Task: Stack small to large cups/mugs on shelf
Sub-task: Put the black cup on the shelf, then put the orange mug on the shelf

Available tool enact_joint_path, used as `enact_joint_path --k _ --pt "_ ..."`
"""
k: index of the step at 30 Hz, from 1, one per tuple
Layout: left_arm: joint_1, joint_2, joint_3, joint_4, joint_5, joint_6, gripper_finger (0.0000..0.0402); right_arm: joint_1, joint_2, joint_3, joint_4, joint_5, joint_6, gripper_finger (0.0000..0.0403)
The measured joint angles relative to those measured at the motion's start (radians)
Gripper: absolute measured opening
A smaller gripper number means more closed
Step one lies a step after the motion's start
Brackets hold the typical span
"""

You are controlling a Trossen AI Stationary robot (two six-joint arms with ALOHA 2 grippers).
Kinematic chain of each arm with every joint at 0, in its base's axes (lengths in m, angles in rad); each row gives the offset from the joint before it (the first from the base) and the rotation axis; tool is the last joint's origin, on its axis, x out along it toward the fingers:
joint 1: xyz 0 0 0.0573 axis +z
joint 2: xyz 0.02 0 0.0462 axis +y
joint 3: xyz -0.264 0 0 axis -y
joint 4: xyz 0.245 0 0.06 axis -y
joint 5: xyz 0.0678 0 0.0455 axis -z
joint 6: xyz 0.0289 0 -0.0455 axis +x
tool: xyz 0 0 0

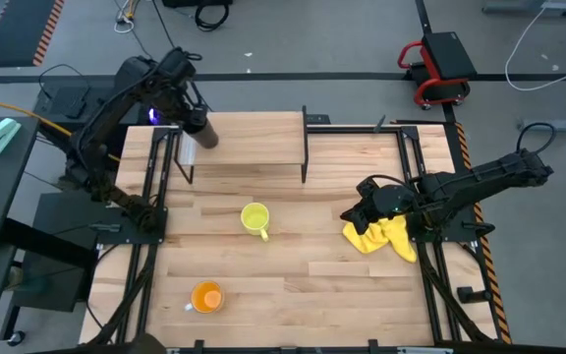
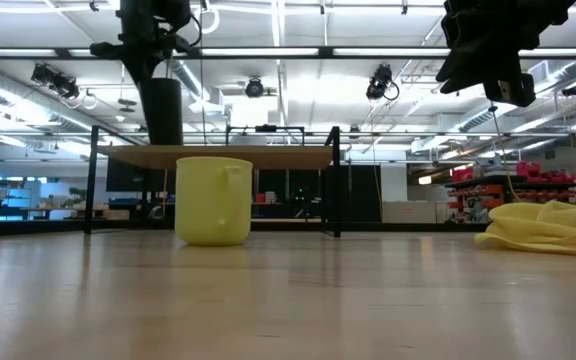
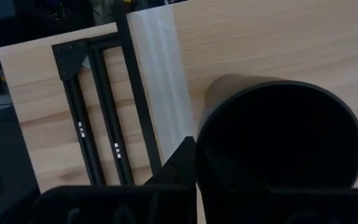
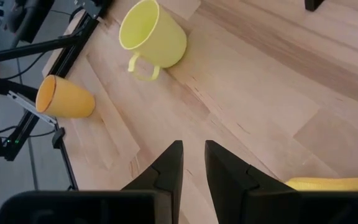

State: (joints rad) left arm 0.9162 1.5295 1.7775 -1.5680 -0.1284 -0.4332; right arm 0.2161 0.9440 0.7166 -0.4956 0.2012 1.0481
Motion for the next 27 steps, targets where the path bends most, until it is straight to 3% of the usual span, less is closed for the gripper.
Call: enact_joint_path --k 4,11,27 --pt "0.008 -0.007 -0.002 -0.001 0.001 0.004 0.0012 0.0 0.0 0.0 -0.001 0.0 -0.002 0.0075" --pt "0.009 -0.025 -0.003 -0.005 -0.011 0.031 0.0057 0.0 0.0 0.0 -0.002 0.001 -0.003 0.0075" --pt "0.005 -0.05 -0.003 -0.003 0.014 0.026 0.0099 0.0 0.0 0.0 -0.003 0.004 -0.011 0.0075"
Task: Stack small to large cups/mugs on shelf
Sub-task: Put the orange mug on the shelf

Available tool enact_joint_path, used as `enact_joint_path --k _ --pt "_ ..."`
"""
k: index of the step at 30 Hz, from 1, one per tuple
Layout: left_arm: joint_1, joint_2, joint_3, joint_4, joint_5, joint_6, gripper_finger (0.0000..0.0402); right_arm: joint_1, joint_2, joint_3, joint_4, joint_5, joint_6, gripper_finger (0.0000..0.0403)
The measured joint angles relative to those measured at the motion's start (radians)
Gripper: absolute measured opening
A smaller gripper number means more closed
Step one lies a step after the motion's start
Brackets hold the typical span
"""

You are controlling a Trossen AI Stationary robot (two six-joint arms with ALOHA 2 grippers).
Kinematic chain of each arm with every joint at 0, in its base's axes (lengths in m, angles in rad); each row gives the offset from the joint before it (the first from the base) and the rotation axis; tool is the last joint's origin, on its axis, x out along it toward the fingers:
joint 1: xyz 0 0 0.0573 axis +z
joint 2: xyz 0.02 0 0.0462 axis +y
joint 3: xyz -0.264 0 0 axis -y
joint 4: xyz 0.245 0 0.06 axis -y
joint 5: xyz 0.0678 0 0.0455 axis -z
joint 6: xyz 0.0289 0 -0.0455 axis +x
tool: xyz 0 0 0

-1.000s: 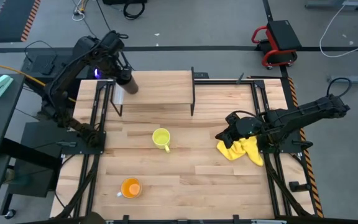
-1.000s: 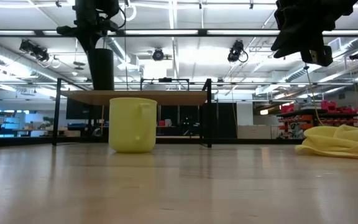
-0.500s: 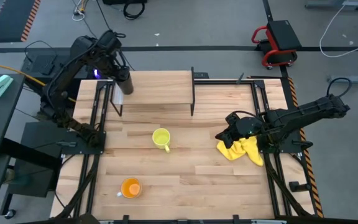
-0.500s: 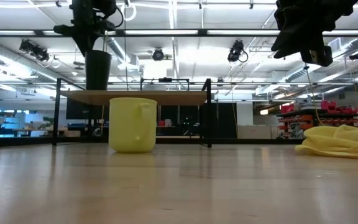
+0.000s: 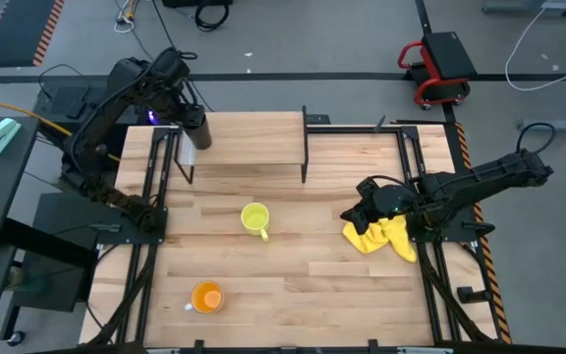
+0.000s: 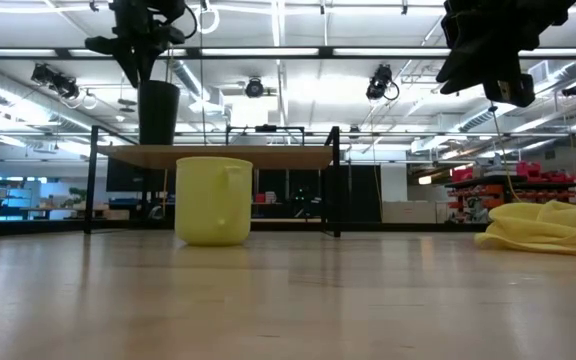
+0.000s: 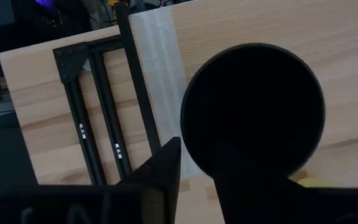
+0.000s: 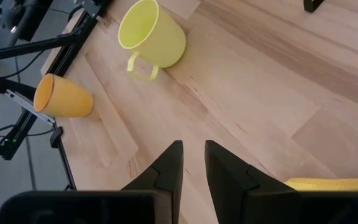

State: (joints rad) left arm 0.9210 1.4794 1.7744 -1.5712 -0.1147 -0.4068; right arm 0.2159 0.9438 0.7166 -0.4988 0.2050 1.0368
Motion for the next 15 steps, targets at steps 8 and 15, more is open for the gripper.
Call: enact_joint_path --k 8,15 --pt "0.0 -0.056 0.0 0.0 0.016 -0.014 0.0128 0.0 0.0 0.0 0.0 0.005 -0.012 0.0075" --pt "0.0 -0.155 0.001 0.0 0.065 -0.028 0.0149 0.0 0.0 0.0 0.0 0.005 -0.019 0.0075"
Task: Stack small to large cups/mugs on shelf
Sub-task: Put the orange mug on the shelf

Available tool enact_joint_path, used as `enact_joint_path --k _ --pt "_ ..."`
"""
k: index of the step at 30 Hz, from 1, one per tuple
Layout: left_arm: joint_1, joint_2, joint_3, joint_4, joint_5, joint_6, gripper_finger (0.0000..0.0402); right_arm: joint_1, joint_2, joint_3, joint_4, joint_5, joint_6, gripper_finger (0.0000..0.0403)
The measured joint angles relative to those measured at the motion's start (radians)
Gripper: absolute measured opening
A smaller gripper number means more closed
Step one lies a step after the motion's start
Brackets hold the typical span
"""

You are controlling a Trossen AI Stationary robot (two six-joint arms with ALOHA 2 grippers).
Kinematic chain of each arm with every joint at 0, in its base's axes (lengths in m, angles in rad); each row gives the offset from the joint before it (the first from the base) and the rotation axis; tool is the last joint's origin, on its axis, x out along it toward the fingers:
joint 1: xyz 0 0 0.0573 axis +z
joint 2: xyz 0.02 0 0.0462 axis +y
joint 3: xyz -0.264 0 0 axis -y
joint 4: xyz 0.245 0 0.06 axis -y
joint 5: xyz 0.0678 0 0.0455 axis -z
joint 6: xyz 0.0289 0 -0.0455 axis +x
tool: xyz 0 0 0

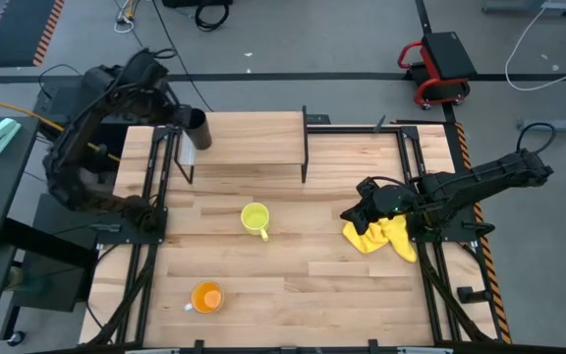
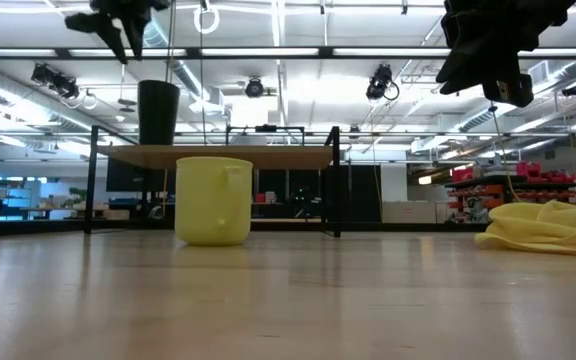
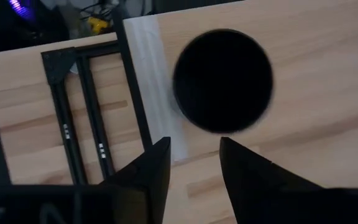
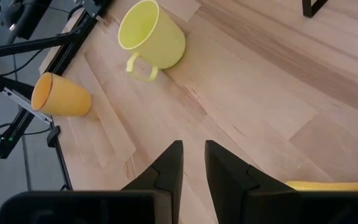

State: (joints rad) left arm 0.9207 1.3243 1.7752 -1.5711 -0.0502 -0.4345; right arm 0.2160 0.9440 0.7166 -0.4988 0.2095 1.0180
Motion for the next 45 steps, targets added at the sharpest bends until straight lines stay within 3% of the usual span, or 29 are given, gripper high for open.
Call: enact_joint_path --k 10,16,20,24,30,36,45 --pt "-0.056 -0.207 0.0 0.0 0.015 -0.068 0.0139 0.003 0.0 0.0 0.0 -0.071 0.0 0.0075" --pt "-0.177 -0.286 0.001 0.0 0.118 -0.185 0.0118 0.003 0.0 0.0 0.0 -0.108 -0.005 0.0075" --pt "-0.308 -0.32 -0.048 0.0 0.129 -0.269 0.0103 0.011 0.0 0.0 0.0 -0.11 -0.022 0.0075" --pt "-0.437 -0.361 -0.201 0.001 0.139 -0.351 0.0086 0.025 0.0 0.0 0.0 -0.11 -0.026 0.0075" --pt "-0.642 -0.385 -0.454 -0.001 0.247 -0.489 0.0067 0.043 0.0 0.0 0.0 -0.11 -0.018 0.0075" --pt "-0.909 -0.382 -0.599 0.013 0.257 -0.694 0.0058 0.043 0.0 0.0 0.0 -0.11 -0.015 0.0075" --pt "-1.332 -0.373 -0.773 0.335 0.181 -1.069 0.0058 0.042 0.0 0.0 0.0 -0.069 -0.015 0.0075"
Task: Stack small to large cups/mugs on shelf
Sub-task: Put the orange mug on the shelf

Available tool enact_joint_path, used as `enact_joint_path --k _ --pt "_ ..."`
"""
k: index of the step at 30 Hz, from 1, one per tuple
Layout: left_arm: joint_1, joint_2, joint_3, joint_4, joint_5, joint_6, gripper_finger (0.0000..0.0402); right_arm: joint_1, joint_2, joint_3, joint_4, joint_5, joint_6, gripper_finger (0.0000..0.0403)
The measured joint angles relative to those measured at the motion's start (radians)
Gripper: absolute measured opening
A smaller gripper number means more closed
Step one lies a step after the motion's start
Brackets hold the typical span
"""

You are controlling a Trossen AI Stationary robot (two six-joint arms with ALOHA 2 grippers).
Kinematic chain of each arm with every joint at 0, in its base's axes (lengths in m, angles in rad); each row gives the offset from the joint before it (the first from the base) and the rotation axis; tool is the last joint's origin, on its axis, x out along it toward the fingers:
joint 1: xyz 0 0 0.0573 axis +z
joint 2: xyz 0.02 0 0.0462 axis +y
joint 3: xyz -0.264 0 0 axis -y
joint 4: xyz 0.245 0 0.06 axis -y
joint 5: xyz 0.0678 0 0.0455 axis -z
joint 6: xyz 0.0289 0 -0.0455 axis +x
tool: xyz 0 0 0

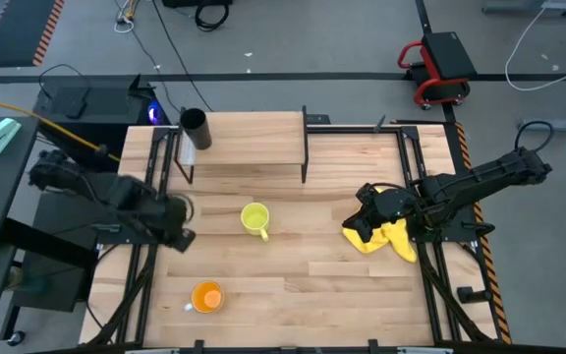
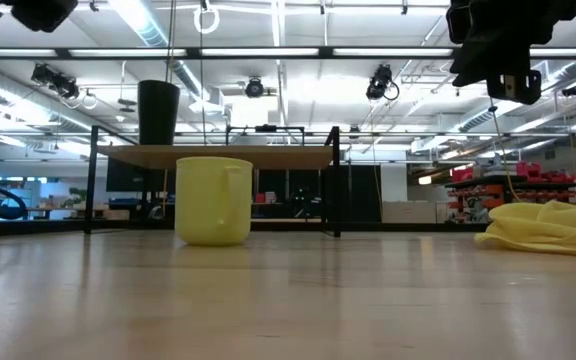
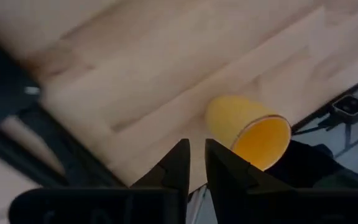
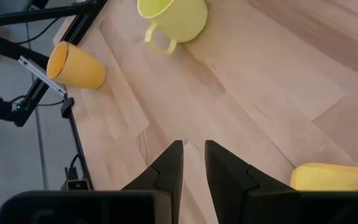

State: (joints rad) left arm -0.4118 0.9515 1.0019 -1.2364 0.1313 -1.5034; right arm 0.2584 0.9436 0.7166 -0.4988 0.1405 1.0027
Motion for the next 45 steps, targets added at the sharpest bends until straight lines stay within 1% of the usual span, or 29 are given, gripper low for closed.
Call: enact_joint_path --k 6,9,13,16,22,30,36,38,45 --pt "-0.24 0.039 -0.103 0.048 -0.019 -0.274 0.0054 0.001 0.0 0.0 -0.001 -0.004 0.0 0.0075" --pt "-0.338 0.078 -0.139 0.167 -0.031 -0.384 0.0049 0.016 0.0 0.0 -0.001 -0.009 -0.001 0.0075" --pt "-0.42 0.144 -0.171 0.346 -0.105 -0.462 0.0049 0.041 0.0 0.0 -0.001 0.001 0.0 0.0075" --pt "-0.45 0.21 -0.176 0.384 -0.118 -0.502 0.0052 0.052 0.0 0.0 -0.001 0.015 0.0 0.0075" --pt "-0.474 0.335 -0.176 0.488 -0.119 -0.532 0.0048 0.053 0.0 0.0 -0.001 0.016 0.008 0.0075" --pt "-0.471 0.458 -0.176 0.724 -0.134 -0.532 0.0044 0.053 0.0 0.0 -0.001 0.016 0.008 0.0075" --pt "-0.434 0.513 -0.176 0.861 -0.185 -0.524 0.0043 0.053 0.0 0.0 -0.001 0.016 0.0 0.0075" --pt "-0.418 0.524 -0.176 0.892 -0.191 -0.499 0.004 0.053 0.0 0.0 -0.001 0.016 0.0 0.0075" --pt "-0.358 0.537 -0.175 0.907 -0.193 -0.419 0.0031 0.053 0.0 0.0 -0.001 0.008 0.0 0.0075"
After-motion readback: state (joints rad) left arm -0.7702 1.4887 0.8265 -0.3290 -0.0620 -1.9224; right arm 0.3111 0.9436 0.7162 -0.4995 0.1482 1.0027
